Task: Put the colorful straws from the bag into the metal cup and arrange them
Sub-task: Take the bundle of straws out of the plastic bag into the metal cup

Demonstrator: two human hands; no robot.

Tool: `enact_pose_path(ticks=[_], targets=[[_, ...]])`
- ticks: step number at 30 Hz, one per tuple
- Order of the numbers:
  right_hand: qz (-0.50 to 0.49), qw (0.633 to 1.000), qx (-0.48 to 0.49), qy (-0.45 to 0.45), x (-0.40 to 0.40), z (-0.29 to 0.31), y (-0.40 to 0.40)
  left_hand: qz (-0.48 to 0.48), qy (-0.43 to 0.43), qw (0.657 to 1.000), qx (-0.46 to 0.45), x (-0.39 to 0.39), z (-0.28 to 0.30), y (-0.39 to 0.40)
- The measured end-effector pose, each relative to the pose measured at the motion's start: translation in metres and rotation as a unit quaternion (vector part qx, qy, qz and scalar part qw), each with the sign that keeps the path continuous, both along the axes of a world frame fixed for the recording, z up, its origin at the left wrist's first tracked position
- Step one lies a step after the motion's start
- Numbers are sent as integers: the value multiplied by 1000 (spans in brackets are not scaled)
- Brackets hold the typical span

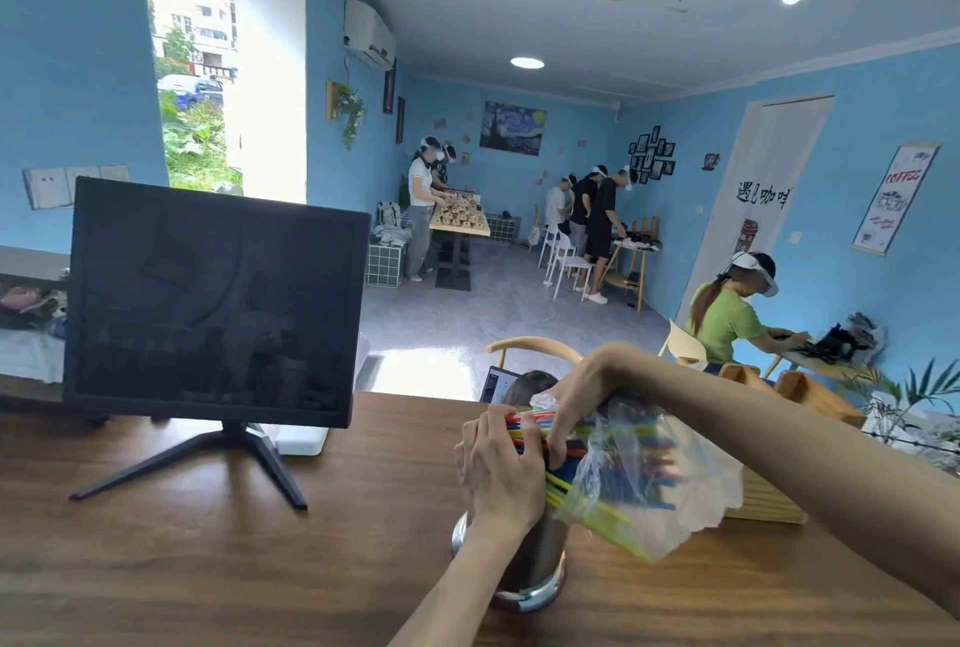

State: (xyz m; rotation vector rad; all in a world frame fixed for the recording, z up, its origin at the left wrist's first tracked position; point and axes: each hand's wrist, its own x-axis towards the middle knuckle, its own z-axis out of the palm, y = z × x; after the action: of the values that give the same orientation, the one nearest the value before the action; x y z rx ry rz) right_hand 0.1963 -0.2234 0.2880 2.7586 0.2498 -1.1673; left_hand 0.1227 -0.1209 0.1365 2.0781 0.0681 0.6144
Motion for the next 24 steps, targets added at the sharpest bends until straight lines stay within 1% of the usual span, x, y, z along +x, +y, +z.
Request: enact_pose_path(ticks=[3, 8, 10, 11, 13, 15, 17, 20, 22, 24], targets=[[-12, 999, -42, 13, -4, 7, 10, -13, 9, 1000, 6, 1, 0, -4], [-7, 998, -67, 4, -6, 5, 25, -19, 33, 999, -9, 8, -2, -5], [9, 997, -76, -9, -5, 3, 26, -5, 34, 999, -13, 9, -2, -4], [24, 996, -79, -31, -6, 3, 23, 2, 30, 999, -15, 8, -3, -4], [42, 995, -64, -58, -6, 4, 15, 15, 19, 1000, -11, 7, -4, -5], [9, 999, -15, -45, -7, 6, 10, 16, 10, 1000, -4, 7, -5, -7], [-6, 999, 7, -42, -6, 5, 6, 7, 9, 1000, 1, 8, -6, -9], [5, 998, -6, -56, -3, 1, 4, -12, 22, 1000, -15, 9, -3, -13], [18, 998, -21, -56, 1, -2, 2, -37, 27, 999, -17, 6, 0, -15], [24, 998, -41, -50, 4, -4, 1, -60, 30, 997, -39, 1, 2, -15]])
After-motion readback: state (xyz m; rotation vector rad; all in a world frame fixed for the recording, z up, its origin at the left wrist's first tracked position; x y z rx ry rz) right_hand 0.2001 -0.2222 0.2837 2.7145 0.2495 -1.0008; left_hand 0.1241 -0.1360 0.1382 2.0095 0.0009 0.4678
